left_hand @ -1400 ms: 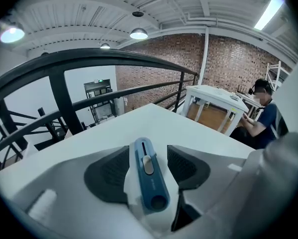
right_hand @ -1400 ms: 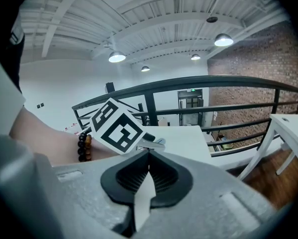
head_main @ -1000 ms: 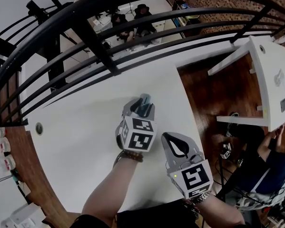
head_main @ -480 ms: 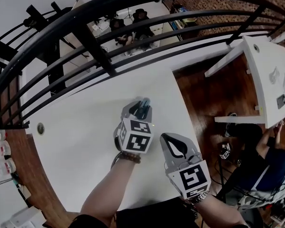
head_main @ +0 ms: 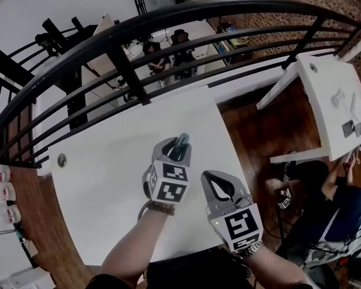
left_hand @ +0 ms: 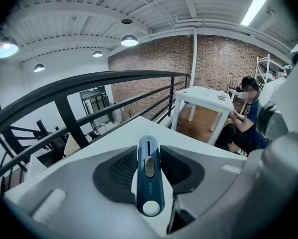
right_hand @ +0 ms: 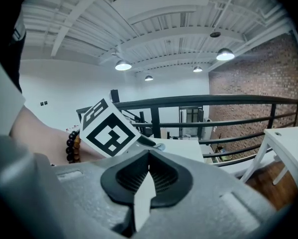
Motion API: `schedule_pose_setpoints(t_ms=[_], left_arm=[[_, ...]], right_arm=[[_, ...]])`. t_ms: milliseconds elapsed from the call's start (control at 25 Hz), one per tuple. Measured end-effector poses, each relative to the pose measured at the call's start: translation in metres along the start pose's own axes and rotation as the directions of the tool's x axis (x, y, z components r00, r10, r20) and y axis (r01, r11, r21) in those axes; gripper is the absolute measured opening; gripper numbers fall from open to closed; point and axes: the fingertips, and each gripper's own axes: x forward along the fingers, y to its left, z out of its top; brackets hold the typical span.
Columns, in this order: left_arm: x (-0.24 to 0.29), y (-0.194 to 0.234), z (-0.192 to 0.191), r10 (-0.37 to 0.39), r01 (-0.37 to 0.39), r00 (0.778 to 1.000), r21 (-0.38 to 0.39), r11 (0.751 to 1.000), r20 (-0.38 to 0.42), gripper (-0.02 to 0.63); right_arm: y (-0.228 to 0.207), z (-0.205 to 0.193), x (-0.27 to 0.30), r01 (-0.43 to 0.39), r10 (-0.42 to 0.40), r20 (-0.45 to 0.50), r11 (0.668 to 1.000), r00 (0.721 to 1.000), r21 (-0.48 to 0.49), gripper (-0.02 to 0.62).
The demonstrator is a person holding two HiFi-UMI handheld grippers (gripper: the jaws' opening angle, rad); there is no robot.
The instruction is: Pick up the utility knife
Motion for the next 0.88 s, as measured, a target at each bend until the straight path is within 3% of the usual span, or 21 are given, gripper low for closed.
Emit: schedule_pose_setpoints(t_ms=[360,880], left_arm=[[-0.078,-0.040,0.001,-0.003,0.000,0.998,0.053,0.999,0.063,0.161],[-0.189,-0.076,-0.025,0.058,-0.069,0.991,0.095,0.993,0.119,0.161]], right_arm=[[0.033,0.006,-0.053,0.002,0.000,0.061,0.999,0.998,-0.034,-0.007],[0.090,0.001,-0.111,-0.038,0.047,0.106,0.995,0.993,-0.088,-0.007]])
